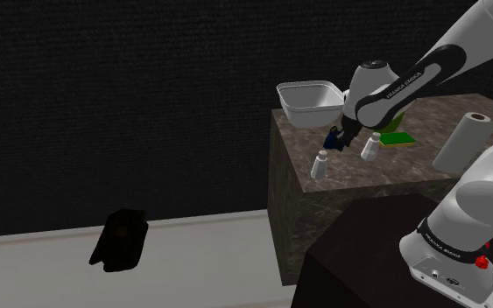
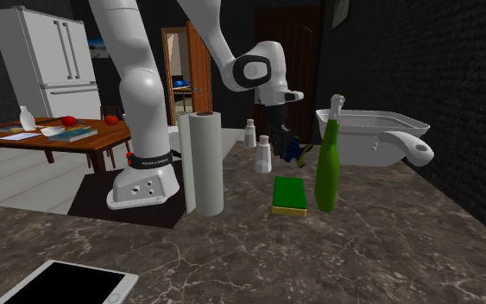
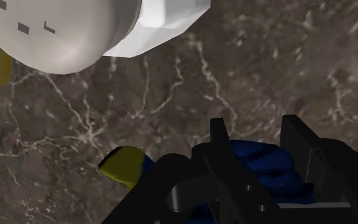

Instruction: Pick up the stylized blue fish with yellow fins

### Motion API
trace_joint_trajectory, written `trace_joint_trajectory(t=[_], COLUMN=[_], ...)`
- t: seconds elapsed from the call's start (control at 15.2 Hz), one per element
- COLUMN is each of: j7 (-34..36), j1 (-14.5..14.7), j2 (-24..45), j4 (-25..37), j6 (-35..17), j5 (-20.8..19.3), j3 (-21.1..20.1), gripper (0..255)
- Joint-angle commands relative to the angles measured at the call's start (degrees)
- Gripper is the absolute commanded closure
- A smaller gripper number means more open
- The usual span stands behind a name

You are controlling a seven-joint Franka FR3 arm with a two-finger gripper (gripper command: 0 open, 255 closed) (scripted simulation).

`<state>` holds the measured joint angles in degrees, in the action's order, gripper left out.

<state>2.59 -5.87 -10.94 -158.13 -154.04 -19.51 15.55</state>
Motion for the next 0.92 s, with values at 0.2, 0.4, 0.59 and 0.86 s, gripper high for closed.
trace_joint_trajectory(t=[0.2, 0.4, 0.59, 0.86], j7=[-0.1, -0.6, -1.1, -1.7], j1=[0.1, 0.2, 0.4, 0.6], j2=[-1.1, -3.7, -6.1, -9.1], j4=[0.0, 0.6, 1.2, 2.3], j6=[1.1, 4.2, 7.3, 11.4], j5=[0.1, 0.6, 1.0, 1.6], j3=[-0.1, -0.2, -0.4, -0.7], gripper=[255, 255, 255, 255])
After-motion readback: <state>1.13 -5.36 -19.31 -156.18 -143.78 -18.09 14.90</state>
